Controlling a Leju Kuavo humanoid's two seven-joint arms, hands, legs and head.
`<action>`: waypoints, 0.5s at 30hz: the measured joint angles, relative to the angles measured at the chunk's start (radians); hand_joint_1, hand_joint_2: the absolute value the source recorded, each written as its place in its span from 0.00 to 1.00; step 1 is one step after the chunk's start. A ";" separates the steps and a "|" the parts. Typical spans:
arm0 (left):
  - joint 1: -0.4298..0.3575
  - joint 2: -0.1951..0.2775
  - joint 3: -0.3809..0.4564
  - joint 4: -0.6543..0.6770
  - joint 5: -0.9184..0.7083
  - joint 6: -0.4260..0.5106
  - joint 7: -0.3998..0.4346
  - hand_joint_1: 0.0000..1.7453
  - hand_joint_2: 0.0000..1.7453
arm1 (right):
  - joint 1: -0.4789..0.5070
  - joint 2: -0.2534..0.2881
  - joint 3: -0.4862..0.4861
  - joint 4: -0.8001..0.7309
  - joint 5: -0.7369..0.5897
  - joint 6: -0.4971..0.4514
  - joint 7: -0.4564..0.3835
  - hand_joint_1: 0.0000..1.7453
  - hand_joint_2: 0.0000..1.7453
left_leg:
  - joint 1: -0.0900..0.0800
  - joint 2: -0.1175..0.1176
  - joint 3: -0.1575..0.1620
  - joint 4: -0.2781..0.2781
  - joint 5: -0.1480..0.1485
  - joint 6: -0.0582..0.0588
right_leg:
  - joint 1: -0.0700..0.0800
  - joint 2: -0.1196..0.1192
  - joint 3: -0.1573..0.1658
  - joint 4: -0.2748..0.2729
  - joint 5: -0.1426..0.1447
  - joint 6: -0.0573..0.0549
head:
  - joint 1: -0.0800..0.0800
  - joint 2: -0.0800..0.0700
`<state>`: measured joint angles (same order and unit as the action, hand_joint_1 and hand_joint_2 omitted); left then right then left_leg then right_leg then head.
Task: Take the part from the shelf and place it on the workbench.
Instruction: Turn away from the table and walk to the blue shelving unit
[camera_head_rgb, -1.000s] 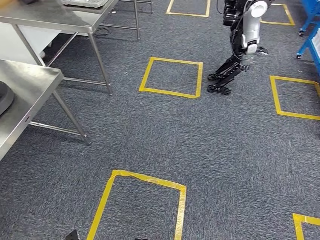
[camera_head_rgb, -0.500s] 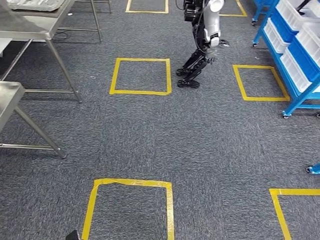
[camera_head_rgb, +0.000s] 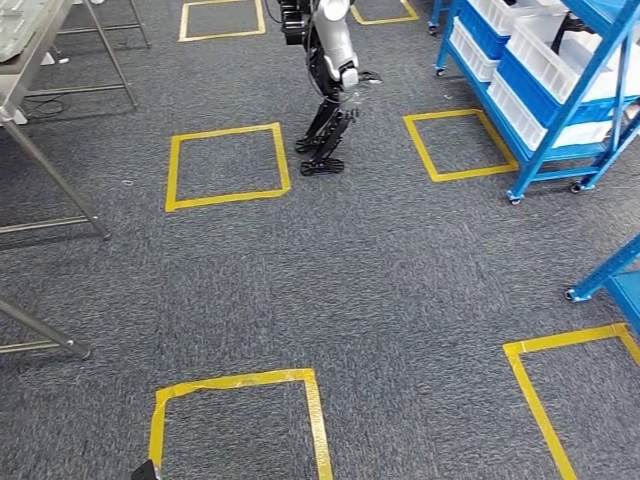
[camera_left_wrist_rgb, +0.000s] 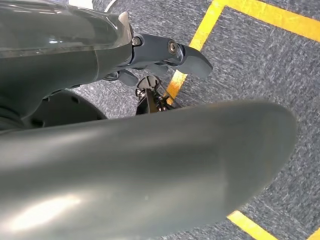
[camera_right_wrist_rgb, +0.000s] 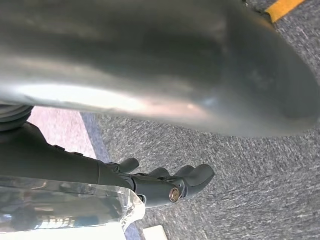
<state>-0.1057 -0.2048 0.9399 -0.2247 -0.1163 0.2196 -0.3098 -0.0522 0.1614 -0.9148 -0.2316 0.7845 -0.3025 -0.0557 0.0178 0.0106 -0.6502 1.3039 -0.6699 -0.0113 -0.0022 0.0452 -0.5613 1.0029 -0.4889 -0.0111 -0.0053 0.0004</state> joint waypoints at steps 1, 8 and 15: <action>0.000 0.000 0.000 0.000 0.000 -0.001 -0.002 0.00 0.00 | 0.001 0.000 0.000 0.000 0.001 0.000 0.000 0.00 0.00 | 0.000 -0.003 0.002 -0.025 0.031 0.003 | 0.001 0.015 0.004 0.000 -0.002 0.000 | 0.000 0.000; -0.003 0.001 0.001 0.000 0.000 -0.005 -0.008 0.00 0.00 | 0.006 0.001 0.002 0.001 0.010 0.001 0.000 0.00 0.00 | 0.001 -0.069 0.084 -0.268 0.155 0.025 | -0.006 0.093 0.000 0.008 -0.014 0.032 | 0.000 0.000; 0.000 0.001 0.001 0.000 0.000 -0.008 -0.007 0.00 0.00 | 0.001 0.000 0.008 0.001 0.016 0.008 0.000 0.00 0.00 | 0.004 0.025 0.107 -0.279 0.142 0.044 | -0.013 -0.039 -0.147 0.290 -0.125 0.069 | 0.006 0.000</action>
<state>-0.1055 -0.2039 0.9411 -0.2247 -0.1167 0.2112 -0.3173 -0.0511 0.1611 -0.9065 -0.2304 0.8003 -0.2942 -0.0561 0.0218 0.0354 -0.5436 1.0248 -0.5275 0.0332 -0.0156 0.0063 -0.7087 1.2933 -0.6141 0.0583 0.0004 0.0007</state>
